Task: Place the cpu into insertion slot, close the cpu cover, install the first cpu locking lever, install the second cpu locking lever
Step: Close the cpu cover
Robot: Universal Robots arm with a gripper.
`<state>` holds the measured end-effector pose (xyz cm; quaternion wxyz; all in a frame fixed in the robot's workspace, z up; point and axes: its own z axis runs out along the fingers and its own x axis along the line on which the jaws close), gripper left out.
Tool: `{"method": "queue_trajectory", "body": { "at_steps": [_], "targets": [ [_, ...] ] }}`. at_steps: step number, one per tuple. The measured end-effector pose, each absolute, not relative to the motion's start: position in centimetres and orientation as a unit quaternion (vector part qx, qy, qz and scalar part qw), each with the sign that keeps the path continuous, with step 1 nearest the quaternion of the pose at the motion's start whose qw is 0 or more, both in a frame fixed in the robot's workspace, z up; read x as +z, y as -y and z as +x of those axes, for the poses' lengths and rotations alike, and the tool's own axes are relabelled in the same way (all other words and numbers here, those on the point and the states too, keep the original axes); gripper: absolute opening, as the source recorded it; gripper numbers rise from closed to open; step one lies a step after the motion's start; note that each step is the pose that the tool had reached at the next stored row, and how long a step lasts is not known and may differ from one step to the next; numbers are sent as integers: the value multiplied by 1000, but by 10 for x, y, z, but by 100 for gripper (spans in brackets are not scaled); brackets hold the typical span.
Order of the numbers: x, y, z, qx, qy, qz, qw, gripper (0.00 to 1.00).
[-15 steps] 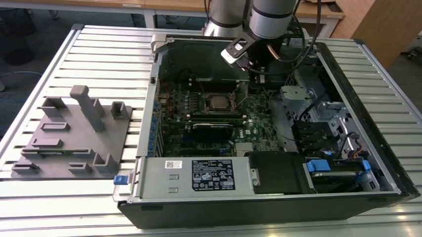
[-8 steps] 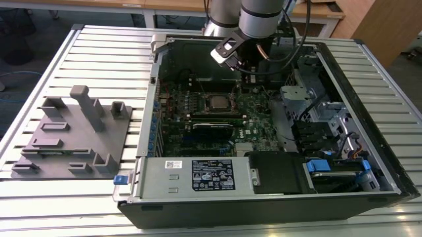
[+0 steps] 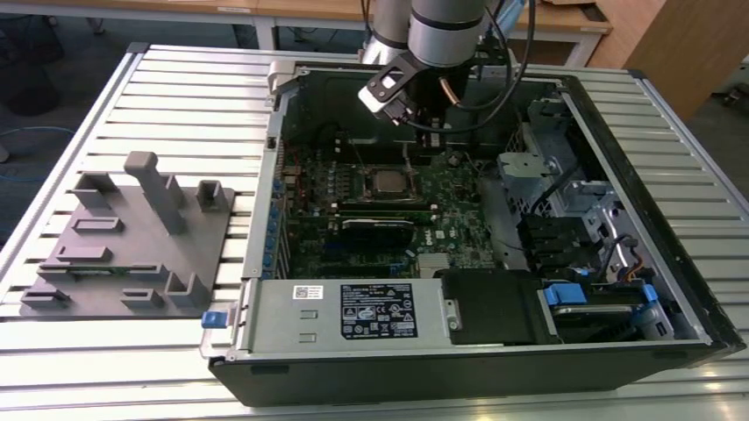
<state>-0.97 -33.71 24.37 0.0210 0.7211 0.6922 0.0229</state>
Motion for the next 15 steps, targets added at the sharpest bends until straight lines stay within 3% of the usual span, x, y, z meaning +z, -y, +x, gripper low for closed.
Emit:
{"method": "queue_trajectory", "body": {
  "at_steps": [10, 15],
  "targets": [
    [244, 337, -14, 23, -692, 721, 21, 10],
    [243, 337, -14, 10, -692, 721, 9, 10]
  ]
}}
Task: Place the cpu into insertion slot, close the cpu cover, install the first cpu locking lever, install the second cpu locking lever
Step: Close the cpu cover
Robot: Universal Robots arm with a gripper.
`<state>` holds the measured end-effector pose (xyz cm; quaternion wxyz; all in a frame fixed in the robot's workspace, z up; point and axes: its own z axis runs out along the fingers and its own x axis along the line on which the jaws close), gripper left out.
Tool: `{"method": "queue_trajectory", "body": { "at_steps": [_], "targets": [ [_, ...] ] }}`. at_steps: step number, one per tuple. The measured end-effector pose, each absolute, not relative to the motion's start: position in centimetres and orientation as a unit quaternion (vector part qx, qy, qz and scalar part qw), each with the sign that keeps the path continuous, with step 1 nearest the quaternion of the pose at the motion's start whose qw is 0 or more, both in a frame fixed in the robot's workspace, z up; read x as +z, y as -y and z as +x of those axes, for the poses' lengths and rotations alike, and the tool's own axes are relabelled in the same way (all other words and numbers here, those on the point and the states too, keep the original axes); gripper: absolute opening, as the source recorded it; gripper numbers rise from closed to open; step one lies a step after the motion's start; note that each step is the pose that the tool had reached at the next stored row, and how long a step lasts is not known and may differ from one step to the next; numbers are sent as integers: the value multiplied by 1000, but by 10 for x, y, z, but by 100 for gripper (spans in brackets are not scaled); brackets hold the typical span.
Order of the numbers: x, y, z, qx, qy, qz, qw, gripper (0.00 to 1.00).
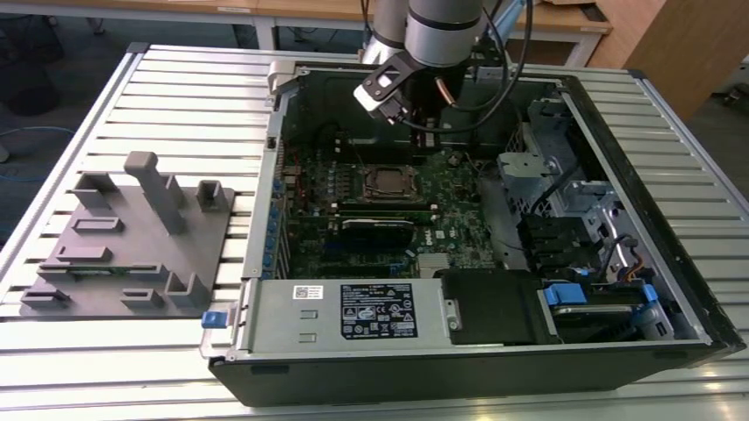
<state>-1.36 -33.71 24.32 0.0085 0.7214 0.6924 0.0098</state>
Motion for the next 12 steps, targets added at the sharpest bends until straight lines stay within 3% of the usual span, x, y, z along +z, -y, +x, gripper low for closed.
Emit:
{"method": "queue_trajectory", "body": {
  "at_steps": [12],
  "targets": [
    [243, 337, -17, 8, -692, 721, 7, 10]
  ]
}}
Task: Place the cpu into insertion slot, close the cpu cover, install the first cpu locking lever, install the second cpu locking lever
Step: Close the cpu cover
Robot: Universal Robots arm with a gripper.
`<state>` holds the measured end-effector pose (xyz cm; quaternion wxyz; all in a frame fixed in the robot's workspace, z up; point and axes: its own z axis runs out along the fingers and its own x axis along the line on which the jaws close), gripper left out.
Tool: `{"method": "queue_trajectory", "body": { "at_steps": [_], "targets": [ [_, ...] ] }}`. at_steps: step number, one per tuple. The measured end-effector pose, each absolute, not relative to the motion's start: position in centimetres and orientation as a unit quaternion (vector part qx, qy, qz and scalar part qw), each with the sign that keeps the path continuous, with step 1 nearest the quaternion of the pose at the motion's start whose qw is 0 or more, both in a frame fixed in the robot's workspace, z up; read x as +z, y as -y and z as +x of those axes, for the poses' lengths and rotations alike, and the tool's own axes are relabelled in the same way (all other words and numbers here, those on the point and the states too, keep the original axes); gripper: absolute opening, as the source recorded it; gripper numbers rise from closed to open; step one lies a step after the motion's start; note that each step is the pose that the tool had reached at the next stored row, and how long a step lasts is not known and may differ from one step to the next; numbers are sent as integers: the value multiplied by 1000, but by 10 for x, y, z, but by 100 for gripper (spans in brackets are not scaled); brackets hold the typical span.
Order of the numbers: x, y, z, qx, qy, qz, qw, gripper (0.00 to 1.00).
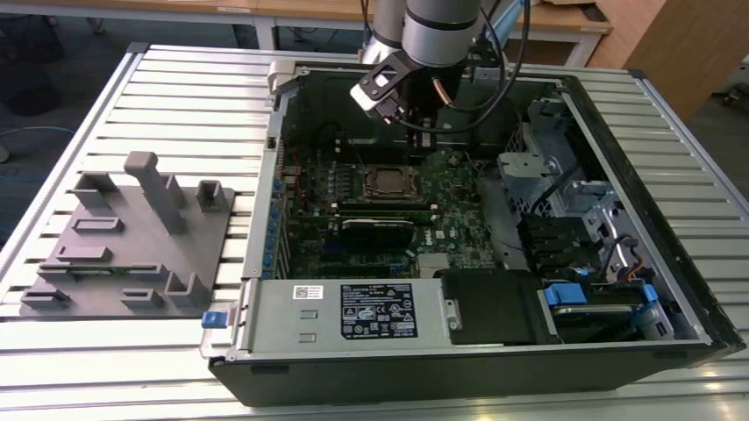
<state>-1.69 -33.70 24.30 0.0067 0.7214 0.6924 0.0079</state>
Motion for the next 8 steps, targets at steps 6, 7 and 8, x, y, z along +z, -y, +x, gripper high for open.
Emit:
{"method": "queue_trajectory", "body": {
  "at_steps": [6, 7, 8],
  "targets": [
    [243, 337, -17, 8, -692, 721, 7, 10],
    [243, 337, -17, 8, -693, 721, 7, 10],
    [243, 337, -17, 8, -693, 721, 7, 10]
  ]
}}
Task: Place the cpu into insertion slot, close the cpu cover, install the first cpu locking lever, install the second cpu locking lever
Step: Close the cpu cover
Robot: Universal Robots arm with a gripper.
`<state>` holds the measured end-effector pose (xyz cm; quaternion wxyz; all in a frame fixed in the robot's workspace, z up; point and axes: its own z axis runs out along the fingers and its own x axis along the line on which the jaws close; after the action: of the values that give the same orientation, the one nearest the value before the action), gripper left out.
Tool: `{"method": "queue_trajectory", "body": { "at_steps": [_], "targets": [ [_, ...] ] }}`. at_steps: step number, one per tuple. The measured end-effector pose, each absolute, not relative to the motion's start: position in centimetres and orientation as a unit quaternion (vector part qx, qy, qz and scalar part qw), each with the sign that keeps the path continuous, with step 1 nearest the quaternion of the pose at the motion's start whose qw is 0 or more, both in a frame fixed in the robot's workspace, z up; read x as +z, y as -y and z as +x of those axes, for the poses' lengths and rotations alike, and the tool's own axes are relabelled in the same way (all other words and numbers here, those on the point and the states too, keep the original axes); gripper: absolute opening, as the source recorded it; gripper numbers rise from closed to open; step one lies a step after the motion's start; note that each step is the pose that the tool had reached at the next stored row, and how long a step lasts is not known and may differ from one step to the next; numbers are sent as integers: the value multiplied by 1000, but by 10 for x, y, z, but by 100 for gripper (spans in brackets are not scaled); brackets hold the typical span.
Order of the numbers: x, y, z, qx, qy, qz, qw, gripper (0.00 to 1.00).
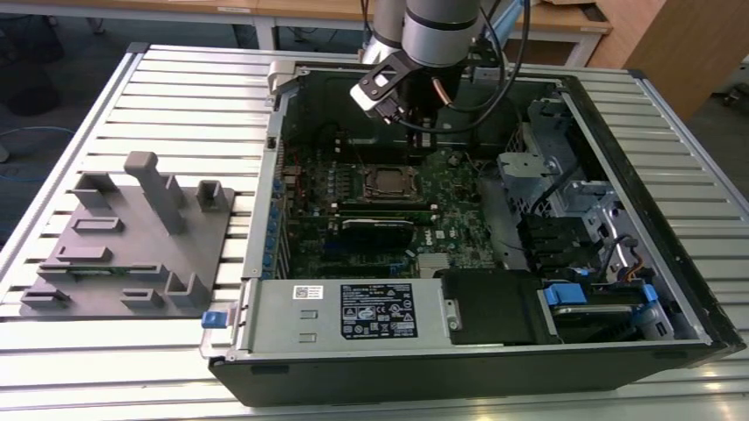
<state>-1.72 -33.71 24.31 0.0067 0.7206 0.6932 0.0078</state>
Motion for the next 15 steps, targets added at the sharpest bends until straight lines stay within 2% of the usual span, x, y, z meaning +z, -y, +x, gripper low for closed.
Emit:
{"method": "queue_trajectory", "body": {
  "at_steps": [15],
  "targets": [
    [243, 337, -17, 8, -765, 644, 6, 10]
  ]
}}
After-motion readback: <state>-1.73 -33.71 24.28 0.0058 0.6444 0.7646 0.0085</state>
